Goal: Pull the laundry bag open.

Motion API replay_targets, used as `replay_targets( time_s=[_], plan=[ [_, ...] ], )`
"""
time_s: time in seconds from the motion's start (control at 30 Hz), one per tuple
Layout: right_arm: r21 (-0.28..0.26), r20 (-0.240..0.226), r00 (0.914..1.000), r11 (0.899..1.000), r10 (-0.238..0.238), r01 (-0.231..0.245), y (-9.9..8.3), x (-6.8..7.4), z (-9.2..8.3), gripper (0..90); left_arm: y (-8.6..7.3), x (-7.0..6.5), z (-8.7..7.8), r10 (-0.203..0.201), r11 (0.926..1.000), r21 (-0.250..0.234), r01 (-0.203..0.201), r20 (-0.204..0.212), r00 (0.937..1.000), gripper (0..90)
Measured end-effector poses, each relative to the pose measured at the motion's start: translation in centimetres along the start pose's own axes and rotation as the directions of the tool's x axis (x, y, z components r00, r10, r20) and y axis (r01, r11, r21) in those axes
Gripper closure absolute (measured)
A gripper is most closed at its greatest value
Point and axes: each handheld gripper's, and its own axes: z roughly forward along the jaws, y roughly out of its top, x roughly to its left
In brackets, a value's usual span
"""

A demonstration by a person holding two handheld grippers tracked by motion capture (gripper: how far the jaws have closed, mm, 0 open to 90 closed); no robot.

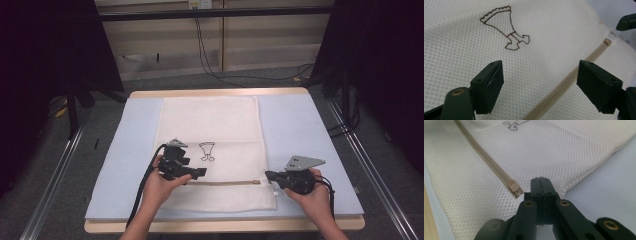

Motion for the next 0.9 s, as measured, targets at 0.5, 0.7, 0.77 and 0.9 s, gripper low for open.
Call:
replay_targets(
  time_s=[0.5,0.7,0.77,0.9],
  plan=[
    [-0.006,0.007,0.9999,1.000,0.009,-0.009,0.0,0.1,0.0,90.0,1.4,-2.6,2.6,-0.020,0.9997,-0.010,0.022,0.133,0.9910,26.9],
    [-0.018,-0.011,0.9998,1.000,0.018,-0.018,0.0,0.0,-0.1,90.0,2.1,-3.7,3.6,-0.071,0.9973,-0.002,0.073,0.210,0.9752,35.4],
    [-0.015,-0.013,0.9998,1.000,0.017,-0.017,0.1,0.0,-0.1,90.0,2.3,-3.9,3.8,-0.094,0.9956,0.011,0.093,0.213,0.9726,38.8],
    [-0.010,-0.005,1.0000,1.000,0.007,-0.007,0.1,0.1,-0.2,90.0,2.6,-4.3,4.5,-0.124,0.9922,0.031,0.120,0.216,0.9684,45.2]
  ],
)
